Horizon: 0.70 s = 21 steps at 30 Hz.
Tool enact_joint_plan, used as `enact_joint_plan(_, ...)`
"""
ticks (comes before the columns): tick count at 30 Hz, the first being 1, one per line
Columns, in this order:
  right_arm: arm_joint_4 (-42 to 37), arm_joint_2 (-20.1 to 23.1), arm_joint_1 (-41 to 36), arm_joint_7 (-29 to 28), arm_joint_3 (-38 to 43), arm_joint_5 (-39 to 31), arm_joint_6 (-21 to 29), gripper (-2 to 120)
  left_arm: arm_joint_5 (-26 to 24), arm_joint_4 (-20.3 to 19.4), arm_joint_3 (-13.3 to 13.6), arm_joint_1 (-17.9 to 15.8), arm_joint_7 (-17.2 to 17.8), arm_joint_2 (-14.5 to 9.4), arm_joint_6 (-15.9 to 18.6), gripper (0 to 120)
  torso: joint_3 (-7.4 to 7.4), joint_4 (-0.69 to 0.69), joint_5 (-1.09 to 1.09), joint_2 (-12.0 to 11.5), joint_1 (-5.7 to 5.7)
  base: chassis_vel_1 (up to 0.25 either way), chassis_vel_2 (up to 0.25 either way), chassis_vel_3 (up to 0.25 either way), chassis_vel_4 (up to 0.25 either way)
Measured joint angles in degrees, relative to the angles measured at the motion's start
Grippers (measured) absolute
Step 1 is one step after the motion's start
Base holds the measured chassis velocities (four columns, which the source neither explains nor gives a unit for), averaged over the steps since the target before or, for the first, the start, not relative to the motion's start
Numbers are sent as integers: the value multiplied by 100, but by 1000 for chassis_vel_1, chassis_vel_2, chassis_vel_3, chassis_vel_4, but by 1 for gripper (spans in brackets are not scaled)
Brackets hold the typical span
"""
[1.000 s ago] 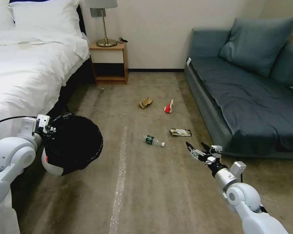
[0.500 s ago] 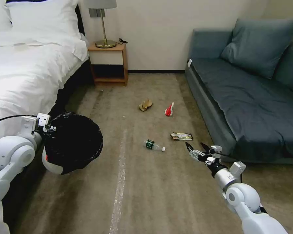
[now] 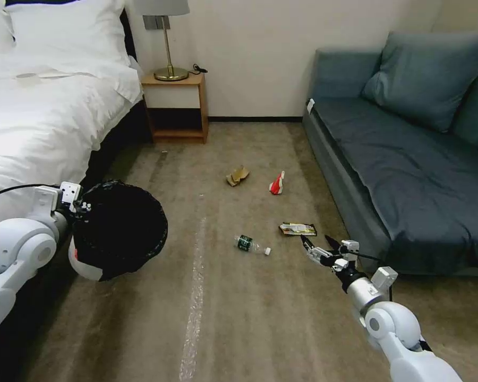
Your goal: Pick up the trash bin, then pick up the garbage on the floor and place it into the trash bin.
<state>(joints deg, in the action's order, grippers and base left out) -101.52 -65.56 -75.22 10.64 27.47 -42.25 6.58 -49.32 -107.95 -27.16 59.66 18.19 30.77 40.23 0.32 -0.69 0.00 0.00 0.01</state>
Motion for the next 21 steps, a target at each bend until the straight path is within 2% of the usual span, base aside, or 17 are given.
enact_joint_plan(21,154,-171,38,44,-17,134,-24,100,162,156,32,-38,-260,27,-119,4,0,0,0,0,0,-111,108,109,-115)
